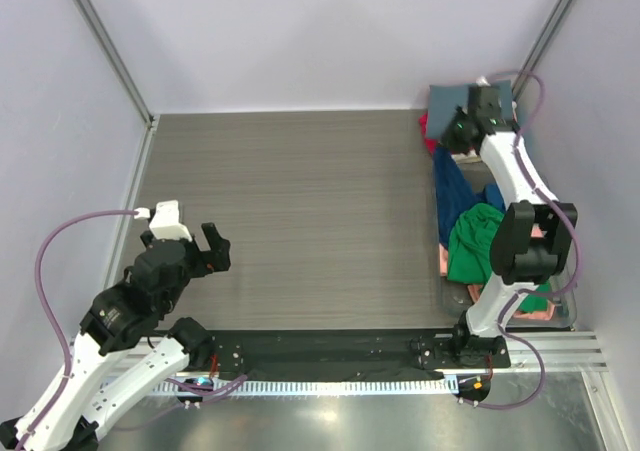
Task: Fold and stack the t-shirts
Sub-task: Grab the tshirt from the pile, then move the tshirt to the center of the board
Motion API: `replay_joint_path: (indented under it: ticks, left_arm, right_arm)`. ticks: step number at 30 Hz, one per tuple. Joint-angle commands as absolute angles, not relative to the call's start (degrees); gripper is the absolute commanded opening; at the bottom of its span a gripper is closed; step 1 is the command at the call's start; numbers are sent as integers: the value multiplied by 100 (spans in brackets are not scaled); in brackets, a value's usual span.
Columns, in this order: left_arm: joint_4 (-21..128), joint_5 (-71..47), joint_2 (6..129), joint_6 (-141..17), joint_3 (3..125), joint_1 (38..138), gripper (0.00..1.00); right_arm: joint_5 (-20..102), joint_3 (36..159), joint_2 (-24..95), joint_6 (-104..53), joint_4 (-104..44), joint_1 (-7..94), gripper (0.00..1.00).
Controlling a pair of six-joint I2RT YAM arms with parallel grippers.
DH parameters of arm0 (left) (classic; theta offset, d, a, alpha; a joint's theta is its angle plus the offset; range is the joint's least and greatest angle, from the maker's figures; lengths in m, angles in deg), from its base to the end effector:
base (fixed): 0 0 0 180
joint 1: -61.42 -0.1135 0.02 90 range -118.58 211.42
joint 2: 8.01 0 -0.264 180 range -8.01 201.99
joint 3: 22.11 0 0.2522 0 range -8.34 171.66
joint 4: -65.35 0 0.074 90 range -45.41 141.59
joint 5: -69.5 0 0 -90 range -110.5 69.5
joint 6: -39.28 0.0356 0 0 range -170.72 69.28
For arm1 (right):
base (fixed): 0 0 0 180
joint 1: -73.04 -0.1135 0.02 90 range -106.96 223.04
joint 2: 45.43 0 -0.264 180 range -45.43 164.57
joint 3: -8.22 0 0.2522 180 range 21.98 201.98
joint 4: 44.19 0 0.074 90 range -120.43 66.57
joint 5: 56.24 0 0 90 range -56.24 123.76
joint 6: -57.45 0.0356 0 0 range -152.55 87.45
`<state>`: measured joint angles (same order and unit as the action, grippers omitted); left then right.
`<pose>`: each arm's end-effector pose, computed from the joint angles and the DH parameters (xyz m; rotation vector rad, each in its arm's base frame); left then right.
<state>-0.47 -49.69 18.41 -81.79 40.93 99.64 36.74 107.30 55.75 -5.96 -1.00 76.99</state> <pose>0.0718 -0.0344 0.3301 -0.1798 2.0108 -0.2381 0.3995 -0.0257 0.2854 0.6008 2.2970 0.2522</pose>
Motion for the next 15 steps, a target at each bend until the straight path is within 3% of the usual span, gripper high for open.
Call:
replay_joint_path:
  ticks: [1,4,7,9,15]
  left_arm:
    - [158,-5100,1775,-8192,4096,9948,100]
    - [149,-5135,1748,-8209,4096,9948,100]
    - [131,-5196,1731,-8236,4096,9948,100]
    - [105,-5249,1722,-8262,4114,9948,100]
    - [79,-5328,1669,-8297,4114,9948,100]
  right_arm:
    - [3849,13111,5027,-925,731,6621,1]
    - [4446,15476,5536,-953,1288,5619,1]
    - [5071,17063,5950,-577,1159,5116,1]
    - [5151,17087,5821,-408,905,5116,1]
    - [4580,14437,4530,-513,7,5168,1]
